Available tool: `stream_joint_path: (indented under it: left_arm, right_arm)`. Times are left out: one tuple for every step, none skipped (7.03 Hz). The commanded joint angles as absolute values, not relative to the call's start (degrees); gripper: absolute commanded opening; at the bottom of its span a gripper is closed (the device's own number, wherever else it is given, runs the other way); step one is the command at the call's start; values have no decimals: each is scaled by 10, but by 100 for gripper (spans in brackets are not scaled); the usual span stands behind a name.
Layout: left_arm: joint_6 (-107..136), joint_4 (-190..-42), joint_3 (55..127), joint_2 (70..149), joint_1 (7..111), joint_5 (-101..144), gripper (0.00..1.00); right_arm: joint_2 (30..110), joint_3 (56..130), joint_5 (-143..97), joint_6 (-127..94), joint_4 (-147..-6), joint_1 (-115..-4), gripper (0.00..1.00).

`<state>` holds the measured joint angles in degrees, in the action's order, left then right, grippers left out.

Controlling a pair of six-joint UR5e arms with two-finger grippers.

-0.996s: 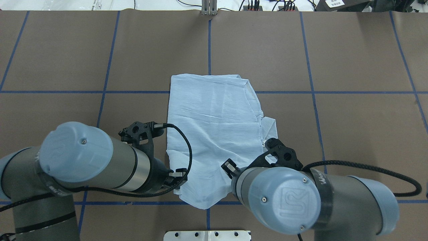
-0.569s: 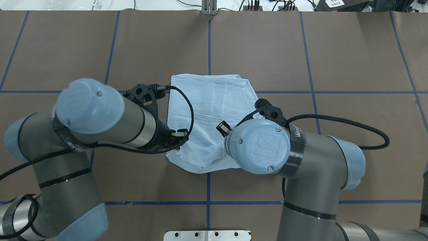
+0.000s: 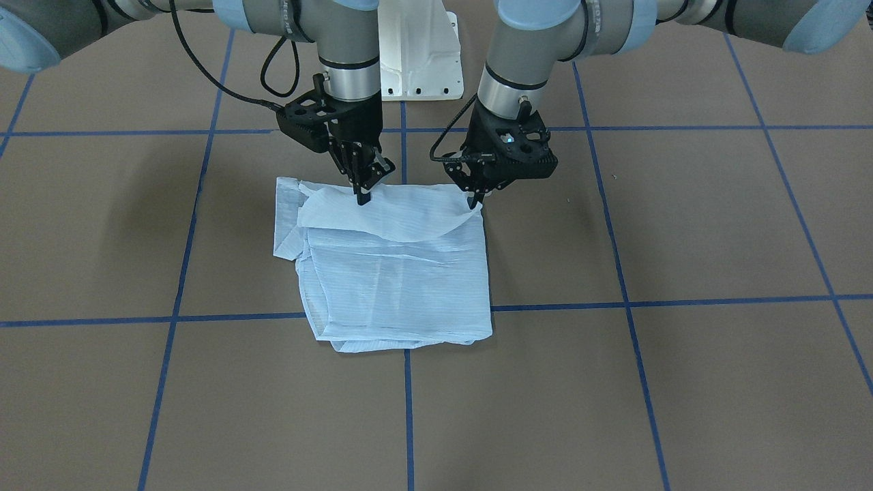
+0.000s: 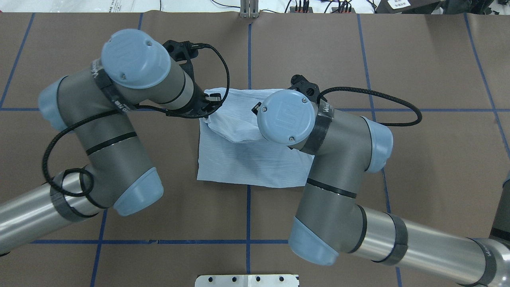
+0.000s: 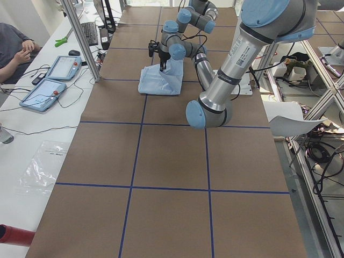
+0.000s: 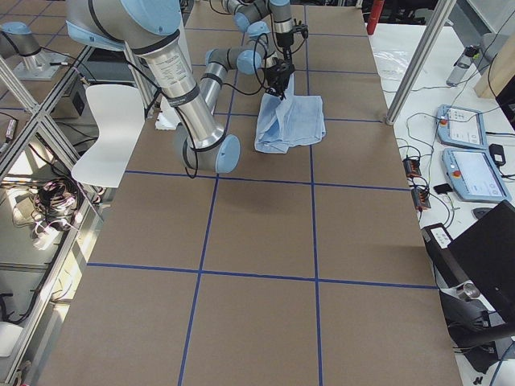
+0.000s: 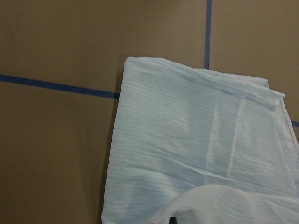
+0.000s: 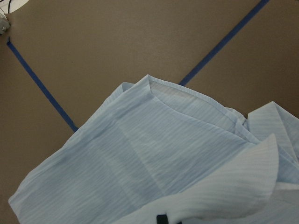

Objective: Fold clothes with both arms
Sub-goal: 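Lift the near edge with both grippers and fold it toward the far edge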

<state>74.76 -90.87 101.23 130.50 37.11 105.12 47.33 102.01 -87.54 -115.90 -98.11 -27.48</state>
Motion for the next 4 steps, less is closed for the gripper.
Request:
stream_joint_path:
  left_arm:
    - [720, -1016, 885, 1332, 382, 1032, 0]
    - [706, -1051, 843, 1338, 388, 1030, 0]
    - [694, -1067, 803, 1350, 391, 1027, 0]
    - [693, -1090, 769, 1363, 391, 1017, 0]
  right_arm:
    - [446, 905, -875, -1126, -901, -306, 0]
    - [431, 858, -875, -1120, -871, -314, 0]
    - [415, 816, -875, -1112, -856, -317, 0]
    - [412, 789, -876, -1103, -839, -321, 0]
